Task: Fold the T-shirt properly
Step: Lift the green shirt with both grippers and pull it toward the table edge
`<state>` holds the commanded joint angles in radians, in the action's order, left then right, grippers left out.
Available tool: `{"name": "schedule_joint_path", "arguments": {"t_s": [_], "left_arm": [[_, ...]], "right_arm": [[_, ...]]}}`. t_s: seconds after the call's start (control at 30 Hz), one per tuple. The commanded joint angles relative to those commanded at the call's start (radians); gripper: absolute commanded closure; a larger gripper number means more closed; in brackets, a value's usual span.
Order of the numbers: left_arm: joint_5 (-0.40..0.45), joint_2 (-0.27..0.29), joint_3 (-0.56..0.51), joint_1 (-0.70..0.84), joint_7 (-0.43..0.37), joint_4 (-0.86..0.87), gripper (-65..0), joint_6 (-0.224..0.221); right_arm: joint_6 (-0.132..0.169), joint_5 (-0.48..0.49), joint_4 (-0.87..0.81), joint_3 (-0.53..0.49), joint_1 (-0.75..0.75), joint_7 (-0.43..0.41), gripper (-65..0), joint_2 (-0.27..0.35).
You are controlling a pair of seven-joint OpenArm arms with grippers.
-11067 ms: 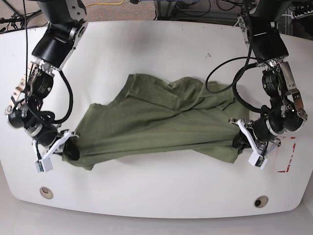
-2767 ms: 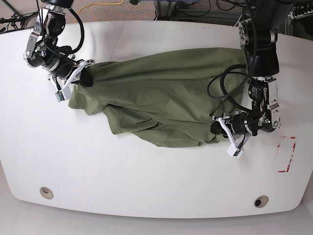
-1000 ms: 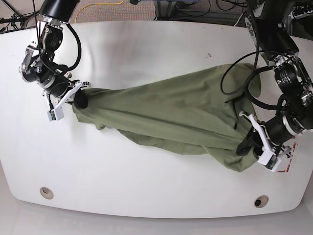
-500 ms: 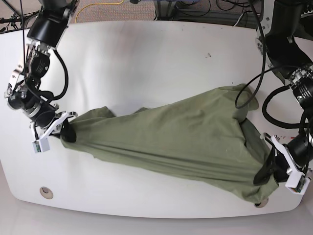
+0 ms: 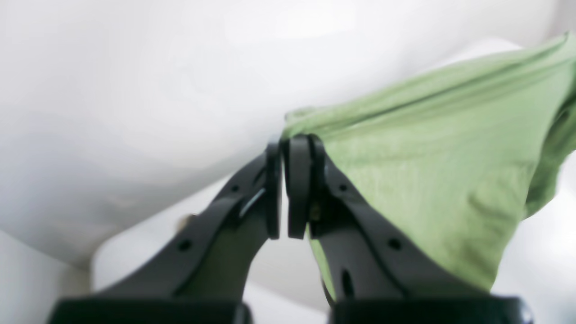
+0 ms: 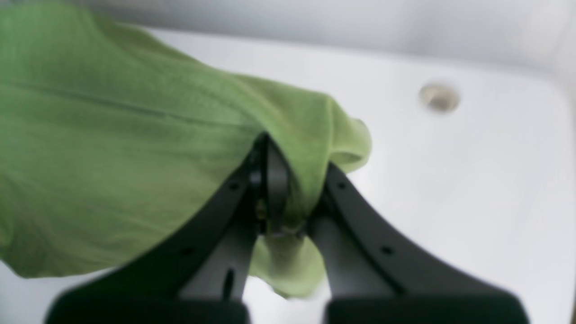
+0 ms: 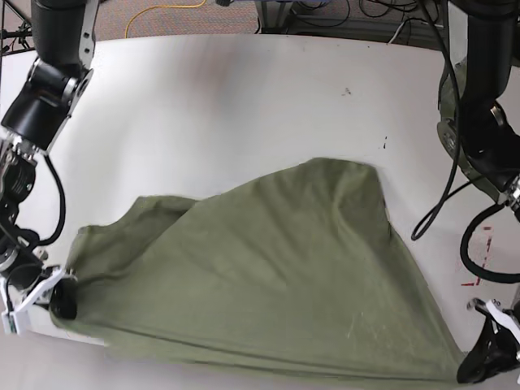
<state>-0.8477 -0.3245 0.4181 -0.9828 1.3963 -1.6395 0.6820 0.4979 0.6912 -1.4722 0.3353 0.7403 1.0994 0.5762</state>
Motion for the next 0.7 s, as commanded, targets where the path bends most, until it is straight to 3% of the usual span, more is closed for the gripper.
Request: {"name": "schedule_joint_path", "arguments": {"t_s": [0.37,0.7], "left_arm": [[0.052,0.000,-0.037,-0.276,0.000,0.135,0.0,0.000],[0.054,0.002,-0.094,-0.385,0.000,0.176,0.0,0.003]], "right_arm": [[0.000,0.002,0.153,-0.189,0.385,0.000,0.0,0.052],[0.000,0.002,0.175,-0.308,0.572,0.000,0.0,0.058]]}}
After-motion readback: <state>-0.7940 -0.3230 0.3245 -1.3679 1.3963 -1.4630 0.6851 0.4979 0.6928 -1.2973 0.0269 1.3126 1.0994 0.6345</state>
